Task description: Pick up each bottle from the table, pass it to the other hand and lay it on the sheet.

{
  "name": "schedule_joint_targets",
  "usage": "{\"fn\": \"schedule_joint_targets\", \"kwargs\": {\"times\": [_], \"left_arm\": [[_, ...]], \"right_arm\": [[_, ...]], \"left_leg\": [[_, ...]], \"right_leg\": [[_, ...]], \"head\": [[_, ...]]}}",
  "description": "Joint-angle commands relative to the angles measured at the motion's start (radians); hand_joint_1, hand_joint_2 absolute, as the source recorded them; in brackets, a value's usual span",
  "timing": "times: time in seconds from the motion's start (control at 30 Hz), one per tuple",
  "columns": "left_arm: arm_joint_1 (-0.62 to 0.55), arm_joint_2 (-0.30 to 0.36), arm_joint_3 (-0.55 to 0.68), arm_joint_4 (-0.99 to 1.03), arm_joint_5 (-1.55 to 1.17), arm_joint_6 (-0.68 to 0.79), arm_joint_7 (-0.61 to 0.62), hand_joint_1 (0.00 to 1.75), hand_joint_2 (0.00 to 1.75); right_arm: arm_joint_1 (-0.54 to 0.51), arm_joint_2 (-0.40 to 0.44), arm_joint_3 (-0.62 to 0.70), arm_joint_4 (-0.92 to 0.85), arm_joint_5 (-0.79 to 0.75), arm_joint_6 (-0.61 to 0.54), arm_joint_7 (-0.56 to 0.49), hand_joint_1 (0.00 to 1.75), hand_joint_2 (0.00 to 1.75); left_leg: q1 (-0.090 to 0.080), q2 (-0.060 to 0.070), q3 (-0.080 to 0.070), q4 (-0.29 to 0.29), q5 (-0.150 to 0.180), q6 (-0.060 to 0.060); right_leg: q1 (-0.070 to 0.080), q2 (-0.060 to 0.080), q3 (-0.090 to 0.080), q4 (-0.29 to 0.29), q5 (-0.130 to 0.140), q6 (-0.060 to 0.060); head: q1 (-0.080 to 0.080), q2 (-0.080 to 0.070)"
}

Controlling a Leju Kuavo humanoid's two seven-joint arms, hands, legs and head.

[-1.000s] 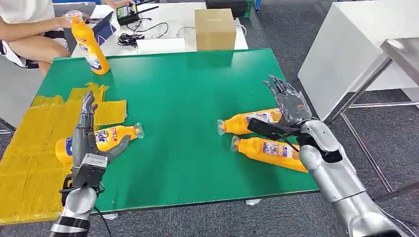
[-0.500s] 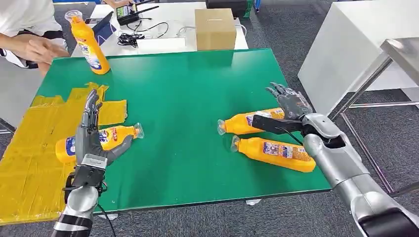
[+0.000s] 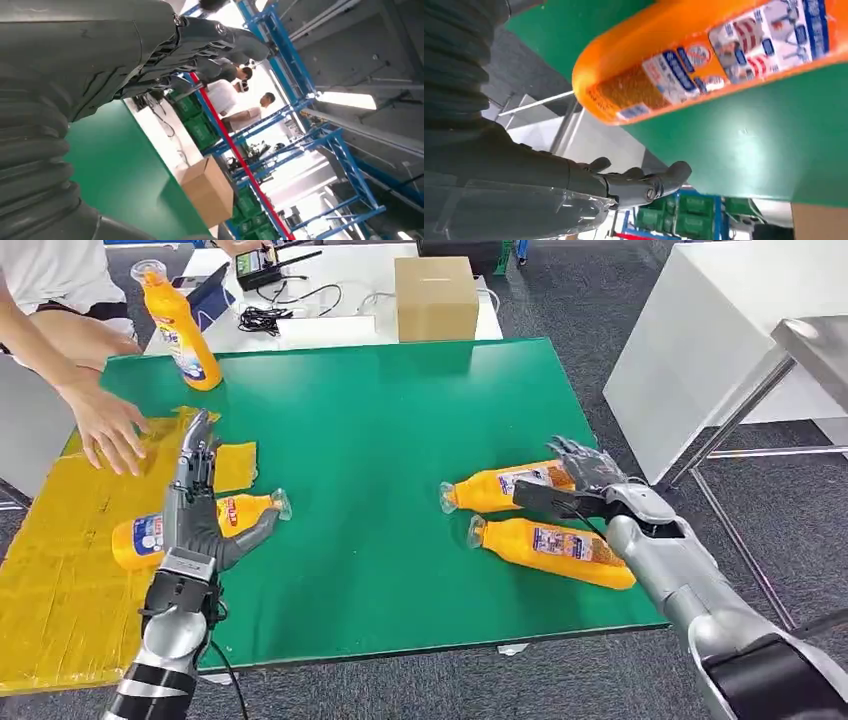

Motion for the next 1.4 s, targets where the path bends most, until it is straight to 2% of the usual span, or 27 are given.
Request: {"fn": "schedule_joint_targets", "kwargs": {"times": [0.03,0.23,0.37,0.4,0.7,1.03,1.1,1.13,1.4], "left_arm": [[-0.053,0.010,-0.035,0.092,0.003,-0.003,0.007,0.00,1.75],[-0.054,0.010,-0.036,0.095,0.003,-0.004,0.007,0.00,1.75],[-0.066,0.005,-0.037,0.121,0.011,-0.009,0.015,0.00,1.75],[-0.066,0.004,-0.038,0.123,0.011,-0.009,0.015,0.00,1.75],[-0.090,-0.010,-0.052,0.174,0.027,-0.023,0.017,0.00,1.75],[-0.117,-0.017,-0.052,0.228,0.053,-0.036,0.008,0.00,1.75],[-0.121,-0.019,-0.053,0.238,0.055,-0.039,0.006,0.00,1.75],[-0.130,-0.023,-0.057,0.258,0.063,-0.045,-0.002,0.00,1.75],[-0.156,-0.031,-0.065,0.313,0.077,-0.052,-0.019,0.00,1.75]], "right_arm": [[-0.078,0.070,0.047,0.210,0.011,-0.030,0.014,0.00,1.75],[-0.080,0.076,0.047,0.219,0.017,-0.040,0.022,0.00,1.75],[-0.106,0.128,0.042,0.299,0.061,-0.103,0.056,0.00,1.75],[-0.106,0.131,0.043,0.301,0.063,-0.103,0.057,0.00,1.75],[-0.140,0.199,0.089,0.432,0.174,-0.130,0.112,0.00,1.75],[-0.158,0.224,0.154,0.482,0.270,-0.031,0.107,0.00,1.75],[-0.164,0.227,0.157,0.490,0.273,-0.004,0.098,0.00,1.75],[-0.171,0.229,0.153,0.501,0.265,0.044,0.085,0.00,1.75],[-0.176,0.234,0.154,0.521,0.263,0.152,0.078,0.00,1.75]], "left_leg": [[-0.001,0.001,0.003,-0.001,-0.001,-0.001],[-0.001,0.002,0.004,-0.001,-0.002,-0.001],[0.000,0.002,0.002,0.000,-0.001,-0.001],[-0.001,0.003,0.005,-0.001,-0.002,-0.001],[0.000,0.002,0.003,-0.001,-0.001,-0.001],[0.000,0.001,0.004,-0.001,-0.001,-0.001],[0.000,0.000,0.004,-0.001,-0.001,-0.001],[0.000,0.000,0.005,-0.001,-0.001,-0.001],[0.000,-0.001,0.007,-0.002,0.000,-0.001]], "right_leg": [[0.000,0.000,0.003,0.000,-0.001,0.000],[-0.001,0.000,0.004,0.000,-0.001,0.001],[0.000,0.001,0.002,0.000,0.000,0.000],[-0.001,0.001,0.004,0.000,-0.001,0.000],[0.000,0.001,0.003,0.000,-0.001,0.000],[0.000,0.000,0.003,0.000,-0.001,0.000],[0.000,-0.001,0.004,0.000,-0.001,0.000],[-0.001,-0.001,0.005,0.000,-0.002,0.001],[0.000,-0.002,0.007,-0.002,-0.001,0.000]], "head": [[0.000,0.000],[0.001,0.000],[0.000,0.000],[0.000,0.000],[0.000,0.000],[0.000,0.000],[0.001,0.000],[0.000,0.000],[0.000,0.000]]}}
